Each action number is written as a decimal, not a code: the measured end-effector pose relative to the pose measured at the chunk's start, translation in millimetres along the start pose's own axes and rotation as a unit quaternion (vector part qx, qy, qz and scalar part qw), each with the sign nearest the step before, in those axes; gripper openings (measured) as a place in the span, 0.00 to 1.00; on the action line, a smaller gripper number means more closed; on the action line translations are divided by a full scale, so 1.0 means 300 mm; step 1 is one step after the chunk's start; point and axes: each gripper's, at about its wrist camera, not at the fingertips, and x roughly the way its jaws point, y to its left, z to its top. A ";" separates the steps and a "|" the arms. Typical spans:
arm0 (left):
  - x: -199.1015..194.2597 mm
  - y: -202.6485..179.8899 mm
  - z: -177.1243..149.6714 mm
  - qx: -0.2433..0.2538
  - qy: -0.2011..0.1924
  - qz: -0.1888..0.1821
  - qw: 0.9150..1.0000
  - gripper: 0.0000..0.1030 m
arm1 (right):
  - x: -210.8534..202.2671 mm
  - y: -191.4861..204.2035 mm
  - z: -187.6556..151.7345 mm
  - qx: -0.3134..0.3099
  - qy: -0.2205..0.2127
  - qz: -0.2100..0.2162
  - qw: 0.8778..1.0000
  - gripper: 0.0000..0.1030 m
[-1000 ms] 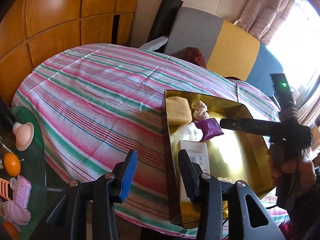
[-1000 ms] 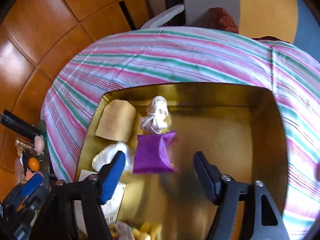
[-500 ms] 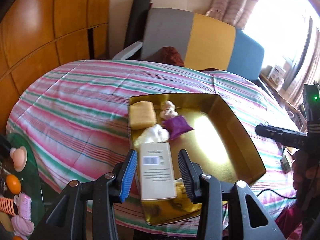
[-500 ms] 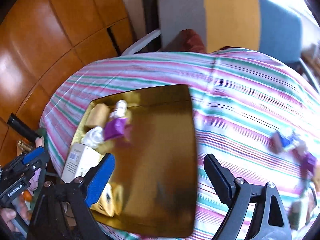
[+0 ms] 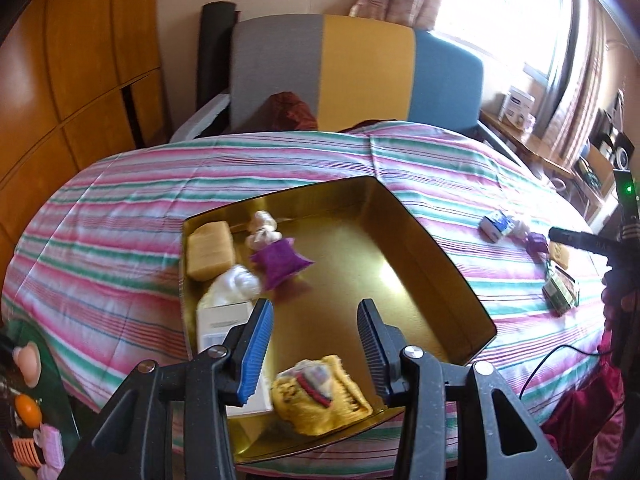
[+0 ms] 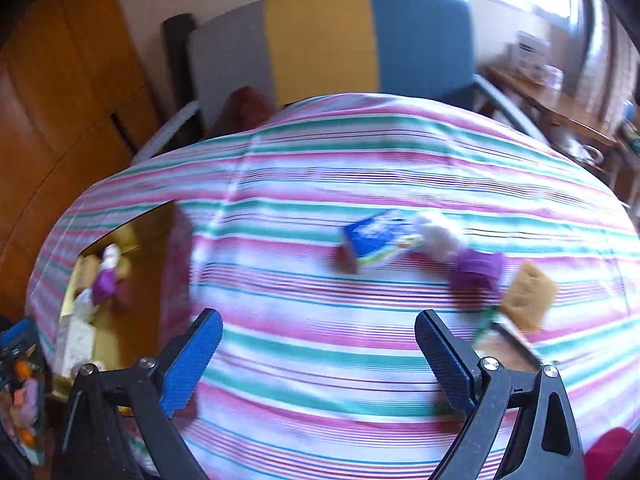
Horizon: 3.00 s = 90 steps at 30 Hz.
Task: Organize objects
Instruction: 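Withdraw both tools from the tray toward the remaining items, then grasp the blue Tempo tissue pack with left tool while right tool grasps green box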
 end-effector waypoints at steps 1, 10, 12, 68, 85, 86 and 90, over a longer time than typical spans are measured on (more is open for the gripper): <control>0.004 -0.016 0.005 0.005 0.002 -0.002 1.000 0.43 | -0.003 -0.043 0.000 0.010 -0.004 -0.013 1.000 0.97; 0.041 -0.157 0.048 0.051 0.010 -0.015 0.999 0.43 | 0.022 -0.360 -0.052 0.137 -0.025 -0.043 0.989 0.97; 0.051 -0.197 0.060 0.062 0.011 -0.019 0.998 0.43 | 0.014 -0.391 -0.049 0.164 -0.034 -0.026 0.986 0.97; 0.801 -1.022 0.304 0.239 0.167 -0.141 0.946 0.53 | 0.030 -0.452 -0.067 0.230 -0.027 0.069 0.970 0.96; 0.348 -0.679 0.223 0.152 0.101 -0.146 0.972 0.53 | 0.166 -0.344 -0.110 0.140 0.100 0.022 0.985 0.62; 0.333 -0.649 0.218 0.145 0.099 -0.145 0.974 0.53 | 0.173 -0.341 -0.113 0.135 0.106 0.013 0.985 0.58; 0.282 -0.478 0.201 0.097 0.102 -0.136 0.981 0.53 | 0.195 -0.324 -0.127 0.112 0.130 -0.013 0.985 0.49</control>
